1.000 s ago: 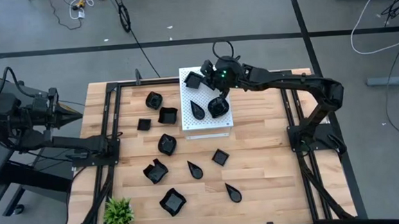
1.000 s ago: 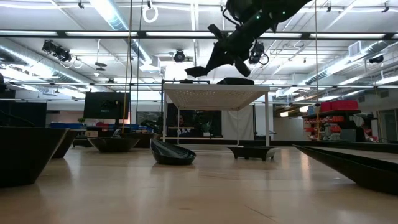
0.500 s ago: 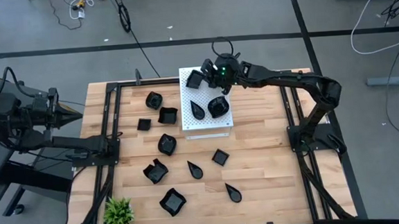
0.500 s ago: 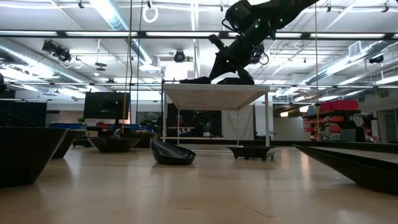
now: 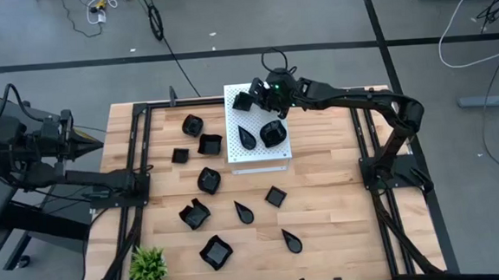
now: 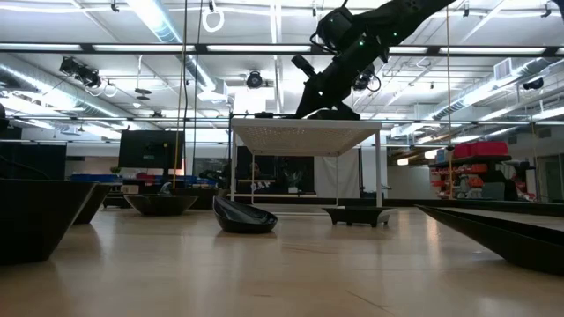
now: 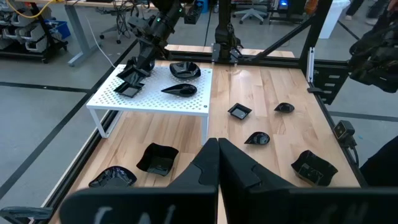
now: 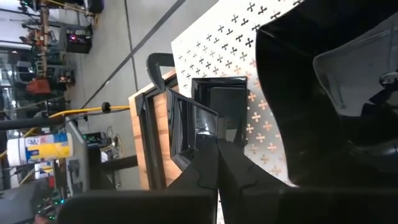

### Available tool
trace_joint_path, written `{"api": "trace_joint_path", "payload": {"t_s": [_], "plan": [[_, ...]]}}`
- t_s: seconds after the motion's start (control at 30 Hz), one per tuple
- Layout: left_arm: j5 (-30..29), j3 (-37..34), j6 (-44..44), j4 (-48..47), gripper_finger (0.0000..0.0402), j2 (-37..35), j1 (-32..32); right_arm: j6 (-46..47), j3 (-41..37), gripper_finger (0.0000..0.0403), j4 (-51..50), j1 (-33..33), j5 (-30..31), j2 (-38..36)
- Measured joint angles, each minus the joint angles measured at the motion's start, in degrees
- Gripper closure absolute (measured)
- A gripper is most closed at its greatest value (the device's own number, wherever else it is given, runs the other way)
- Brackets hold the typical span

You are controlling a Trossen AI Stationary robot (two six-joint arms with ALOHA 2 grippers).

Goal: Pick & Place Mini shaped plates
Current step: Stack the square plate on top of the square plate on the shelf

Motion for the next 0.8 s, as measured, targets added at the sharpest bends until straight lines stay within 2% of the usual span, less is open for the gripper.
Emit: {"api": "trace_joint_path", "payload": {"t_s": [0.33, 0.57, 0.8], "plan": [[0.0, 0.0, 0.0, 0.0, 0.0399, 0.0, 0.0, -2.0, 0.0, 0.0403, -0.1, -0.2, 0.5, 0.2], [0.0, 0.0, 0.0, 0.0, 0.0399, 0.0, 0.0, -6.9, 0.0, 0.0403, 1.1, -0.3, 0.6, 0.2], [0.0, 0.0, 0.0, 0.0, 0.0399, 0.0, 0.0, -5.8, 0.0, 0.0403, 1.4, -0.3, 0.6, 0.2]]}}
